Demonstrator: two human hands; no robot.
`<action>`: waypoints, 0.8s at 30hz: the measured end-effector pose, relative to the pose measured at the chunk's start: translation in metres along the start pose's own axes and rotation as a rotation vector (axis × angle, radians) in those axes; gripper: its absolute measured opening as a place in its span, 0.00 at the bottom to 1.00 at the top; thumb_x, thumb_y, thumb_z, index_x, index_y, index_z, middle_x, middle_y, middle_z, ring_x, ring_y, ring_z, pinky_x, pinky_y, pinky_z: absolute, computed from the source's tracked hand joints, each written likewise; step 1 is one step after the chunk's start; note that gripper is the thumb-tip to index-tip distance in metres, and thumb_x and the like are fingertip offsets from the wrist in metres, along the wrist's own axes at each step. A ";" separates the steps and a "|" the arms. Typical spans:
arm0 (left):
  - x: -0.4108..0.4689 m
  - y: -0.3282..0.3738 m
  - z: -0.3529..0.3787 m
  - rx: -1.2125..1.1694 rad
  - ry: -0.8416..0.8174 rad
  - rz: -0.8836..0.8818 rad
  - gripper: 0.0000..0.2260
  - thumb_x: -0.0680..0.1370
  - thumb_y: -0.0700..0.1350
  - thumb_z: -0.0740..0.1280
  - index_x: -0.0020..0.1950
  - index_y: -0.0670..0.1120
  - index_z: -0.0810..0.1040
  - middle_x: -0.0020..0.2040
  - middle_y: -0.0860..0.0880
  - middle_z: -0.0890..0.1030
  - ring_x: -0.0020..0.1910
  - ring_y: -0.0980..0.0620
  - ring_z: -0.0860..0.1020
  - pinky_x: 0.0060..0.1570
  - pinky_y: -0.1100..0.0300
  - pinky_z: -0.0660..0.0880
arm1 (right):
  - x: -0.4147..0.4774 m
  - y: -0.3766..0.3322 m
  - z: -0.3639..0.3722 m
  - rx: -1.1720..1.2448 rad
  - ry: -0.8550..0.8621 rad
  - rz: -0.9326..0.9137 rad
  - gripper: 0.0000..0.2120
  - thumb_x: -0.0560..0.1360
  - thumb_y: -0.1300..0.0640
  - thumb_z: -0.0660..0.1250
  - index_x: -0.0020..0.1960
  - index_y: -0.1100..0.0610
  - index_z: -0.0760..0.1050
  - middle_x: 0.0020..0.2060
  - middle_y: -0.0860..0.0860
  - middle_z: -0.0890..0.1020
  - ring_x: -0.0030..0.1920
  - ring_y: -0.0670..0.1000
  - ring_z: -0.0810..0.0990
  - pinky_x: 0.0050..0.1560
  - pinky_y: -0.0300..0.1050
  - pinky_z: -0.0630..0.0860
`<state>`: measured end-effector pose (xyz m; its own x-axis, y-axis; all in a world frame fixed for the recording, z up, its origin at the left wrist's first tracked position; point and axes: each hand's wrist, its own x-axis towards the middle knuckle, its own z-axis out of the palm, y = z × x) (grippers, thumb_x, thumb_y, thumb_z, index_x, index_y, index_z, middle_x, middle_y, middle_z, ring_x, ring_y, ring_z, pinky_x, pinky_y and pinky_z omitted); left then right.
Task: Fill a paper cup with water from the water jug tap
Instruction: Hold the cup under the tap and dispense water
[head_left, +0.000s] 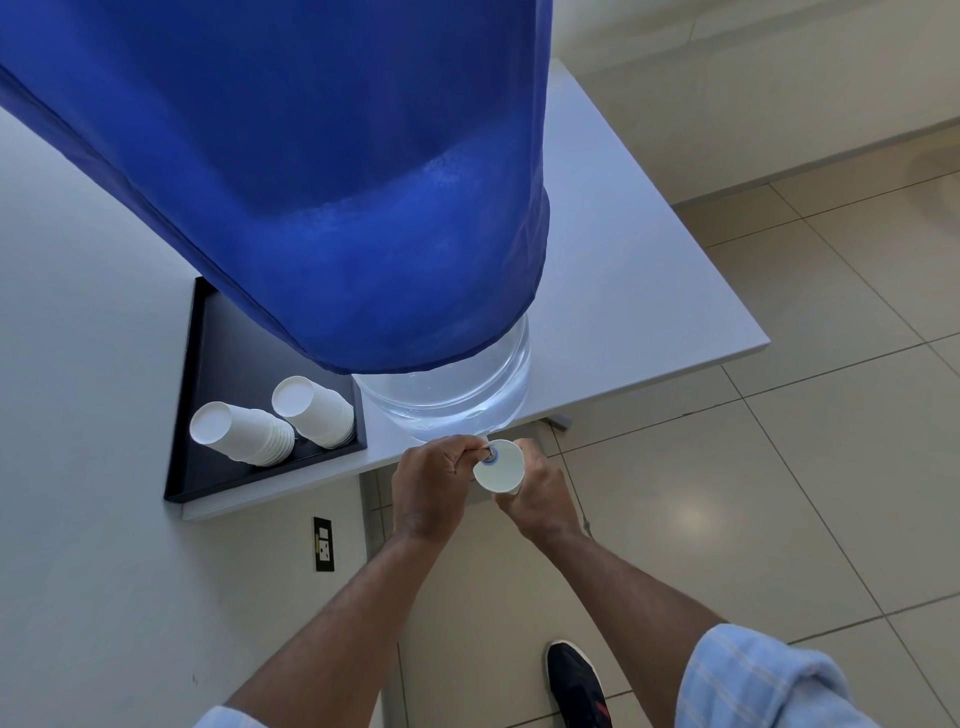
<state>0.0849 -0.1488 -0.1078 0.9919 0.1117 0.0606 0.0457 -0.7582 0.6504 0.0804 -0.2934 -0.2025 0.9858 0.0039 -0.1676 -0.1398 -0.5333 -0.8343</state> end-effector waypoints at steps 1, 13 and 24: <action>0.000 -0.001 0.000 -0.002 0.000 0.001 0.04 0.78 0.48 0.77 0.52 0.53 0.90 0.47 0.56 0.91 0.45 0.56 0.87 0.47 0.51 0.84 | 0.000 0.000 0.000 -0.002 0.002 0.000 0.25 0.69 0.60 0.79 0.62 0.51 0.72 0.47 0.48 0.81 0.45 0.51 0.80 0.39 0.42 0.77; 0.000 -0.002 0.000 0.006 0.004 0.032 0.04 0.78 0.48 0.77 0.52 0.53 0.90 0.47 0.56 0.91 0.45 0.55 0.87 0.46 0.51 0.84 | 0.001 0.000 0.003 -0.007 0.020 -0.021 0.26 0.68 0.58 0.80 0.61 0.51 0.73 0.47 0.45 0.79 0.46 0.50 0.81 0.40 0.46 0.81; -0.008 -0.012 0.005 0.082 0.081 0.246 0.05 0.76 0.43 0.79 0.49 0.52 0.89 0.51 0.56 0.91 0.46 0.52 0.89 0.43 0.56 0.85 | 0.001 0.008 0.004 0.003 0.033 0.002 0.24 0.70 0.58 0.79 0.61 0.52 0.73 0.47 0.49 0.82 0.44 0.50 0.80 0.36 0.32 0.70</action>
<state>0.0771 -0.1441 -0.1202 0.9617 -0.0336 0.2720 -0.1827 -0.8182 0.5451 0.0798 -0.2948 -0.2115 0.9881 -0.0250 -0.1516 -0.1416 -0.5309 -0.8355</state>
